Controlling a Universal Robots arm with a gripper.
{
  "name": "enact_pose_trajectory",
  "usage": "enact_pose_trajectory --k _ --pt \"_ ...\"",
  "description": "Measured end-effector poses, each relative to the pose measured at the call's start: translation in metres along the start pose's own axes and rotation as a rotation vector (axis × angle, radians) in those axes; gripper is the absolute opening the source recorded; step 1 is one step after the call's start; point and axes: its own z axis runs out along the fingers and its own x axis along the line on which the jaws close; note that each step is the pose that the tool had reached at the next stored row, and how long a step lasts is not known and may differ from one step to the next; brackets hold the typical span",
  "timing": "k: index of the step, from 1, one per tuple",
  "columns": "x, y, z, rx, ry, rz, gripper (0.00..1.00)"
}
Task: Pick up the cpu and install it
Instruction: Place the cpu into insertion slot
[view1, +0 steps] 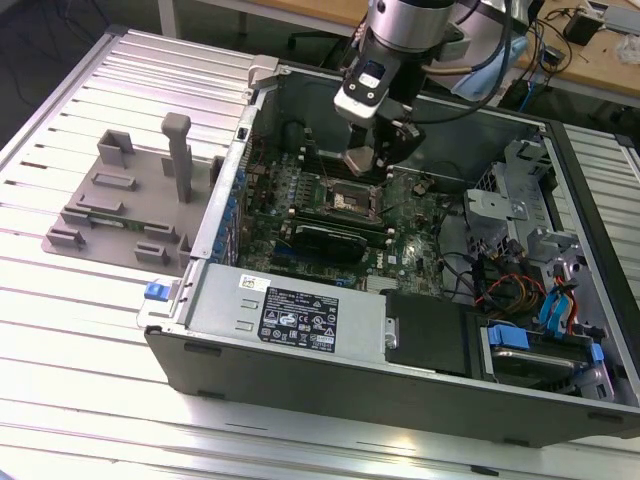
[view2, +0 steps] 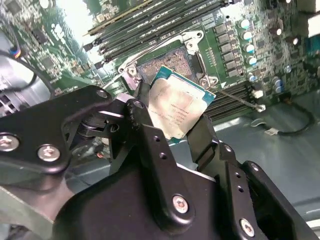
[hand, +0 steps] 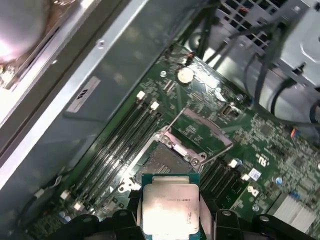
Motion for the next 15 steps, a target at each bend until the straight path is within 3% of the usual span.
enact_pose_trajectory --k 4,15 --pt "0.0000 0.0000 0.0001 0.0009 -0.0045 0.116 0.55" --pt "0.0000 0.0000 0.0003 0.0028 -0.0133 0.339 0.55"
